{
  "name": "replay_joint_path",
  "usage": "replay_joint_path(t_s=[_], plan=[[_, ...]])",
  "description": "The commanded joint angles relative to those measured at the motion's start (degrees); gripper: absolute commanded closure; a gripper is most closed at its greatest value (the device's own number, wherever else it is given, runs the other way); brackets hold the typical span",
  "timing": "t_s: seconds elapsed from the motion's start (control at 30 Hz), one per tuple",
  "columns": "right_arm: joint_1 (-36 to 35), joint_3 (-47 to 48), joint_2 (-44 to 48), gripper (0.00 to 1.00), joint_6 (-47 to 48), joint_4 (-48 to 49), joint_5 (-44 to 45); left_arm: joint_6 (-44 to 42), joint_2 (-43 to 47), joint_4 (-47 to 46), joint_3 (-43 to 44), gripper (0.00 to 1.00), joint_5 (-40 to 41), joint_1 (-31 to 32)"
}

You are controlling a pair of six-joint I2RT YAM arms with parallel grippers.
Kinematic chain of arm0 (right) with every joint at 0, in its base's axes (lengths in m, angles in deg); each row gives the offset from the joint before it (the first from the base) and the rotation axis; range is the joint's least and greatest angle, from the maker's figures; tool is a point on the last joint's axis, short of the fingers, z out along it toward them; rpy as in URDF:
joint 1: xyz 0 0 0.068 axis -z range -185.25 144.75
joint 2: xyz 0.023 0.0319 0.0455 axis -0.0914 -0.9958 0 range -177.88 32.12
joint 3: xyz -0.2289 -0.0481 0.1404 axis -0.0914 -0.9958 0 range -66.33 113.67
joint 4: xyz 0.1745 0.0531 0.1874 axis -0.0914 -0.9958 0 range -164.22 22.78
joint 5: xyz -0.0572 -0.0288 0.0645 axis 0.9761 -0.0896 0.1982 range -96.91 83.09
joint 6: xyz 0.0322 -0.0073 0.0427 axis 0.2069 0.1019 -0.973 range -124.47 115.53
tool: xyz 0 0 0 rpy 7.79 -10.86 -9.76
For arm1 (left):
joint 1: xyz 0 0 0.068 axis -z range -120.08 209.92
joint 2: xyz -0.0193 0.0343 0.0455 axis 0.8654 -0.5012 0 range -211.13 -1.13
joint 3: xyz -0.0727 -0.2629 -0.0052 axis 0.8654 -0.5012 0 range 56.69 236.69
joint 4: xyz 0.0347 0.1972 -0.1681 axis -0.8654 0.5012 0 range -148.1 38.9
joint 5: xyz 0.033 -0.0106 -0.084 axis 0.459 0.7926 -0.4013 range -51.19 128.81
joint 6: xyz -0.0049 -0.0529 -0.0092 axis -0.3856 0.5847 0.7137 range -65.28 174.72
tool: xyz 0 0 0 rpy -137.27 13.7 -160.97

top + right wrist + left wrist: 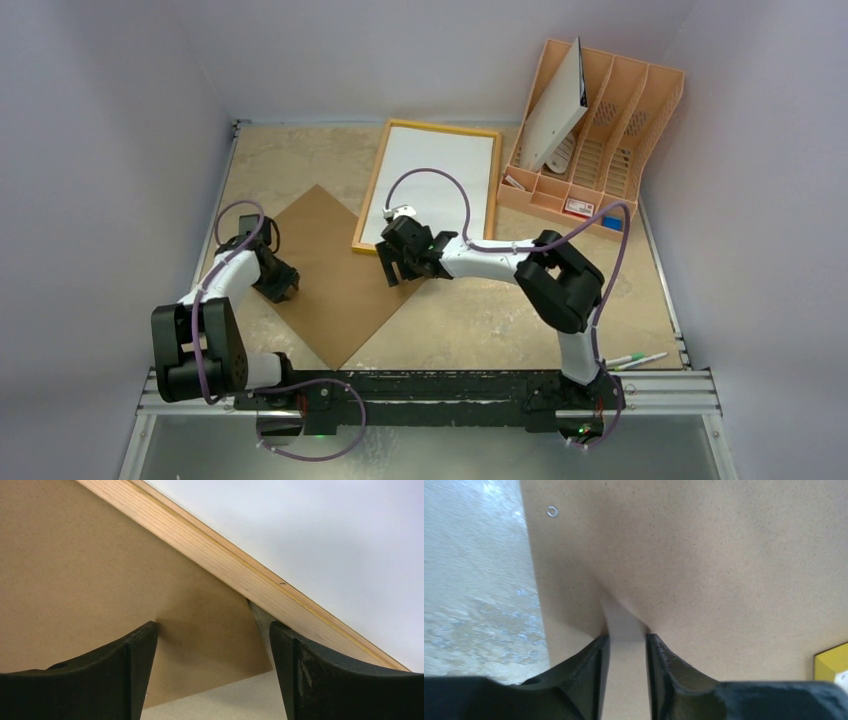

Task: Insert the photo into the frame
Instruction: Move the photo frame to the center of the board.

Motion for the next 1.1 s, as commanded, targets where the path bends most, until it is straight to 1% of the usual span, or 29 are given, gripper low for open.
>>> replay_joint_path(t_s=[0.0,0.03,0.07,0.1,0.13,0.17,0.27,0.4,0.53,0.63,0.7,0.83,0.97,1.07], plan=[[0.7,-3.5,0.3,0.15,-0.4,-3.7,-5.1,-1.4,0.0,3.1,2.1,0.58,6.7,-1.0],[0.7,-3.9,0.3,0.15,-0.3,-3.4,-6.1,-1.4,0.4,3.6,2.5,0.51,7.6,-1.0],[0.8,-4.2,0.3,0.15,-0.1,-2.9,-7.7,-1.1,0.8,4.3,2.9,0.37,8.7,-1.0],[0.8,-4.4,0.2,0.16,0.3,-2.3,-9.6,-0.2,1.2,5.2,3.1,0.27,10.1,-1.0],[0.8,-4.5,0.1,0.17,0.8,-1.5,-11.8,1.0,1.7,5.9,3.0,0.2,11.3,-1.0],[0.8,-4.6,-0.1,0.18,1.4,-0.5,-14.4,2.1,2.2,6.3,2.8,0.16,12.1,-1.0],[0.8,-3.4,-1.6,0.2,2.4,2.1,-20.7,5.7,4.3,6.6,1.0,0.12,14.1,-1.0],[0.8,-0.1,-4.9,0.23,3.1,3.3,-24.8,8.7,7.0,6.3,-2.8,0.09,14.7,-1.1],[0.8,2.5,-7.6,0.24,1.8,4.1,-26.6,10.8,10.6,0.2,-10.5,0.08,7.8,-1.0],[1.1,3.1,-9.0,0.25,1.0,4.6,-27.8,12.1,11.4,-0.4,-13.0,0.08,4.9,-1.0],[1.4,2.9,-9.7,0.25,0.7,5.2,-28.8,11.4,11.6,-0.8,-13.1,0.09,3.7,-1.0],[1.8,2.3,-10.6,0.25,0.5,6.4,-31.2,10.2,12.3,-3.1,-12.3,0.14,-0.6,-1.1],[1.8,2.4,-10.9,0.26,1.1,7.6,-34.3,9.5,14.8,-3.8,-9.5,0.2,-3.0,-1.0],[1.9,3.0,-11.1,0.27,1.9,7.9,-36.6,8.5,17.5,-3.8,-6.6,0.22,-3.9,-1.0]])
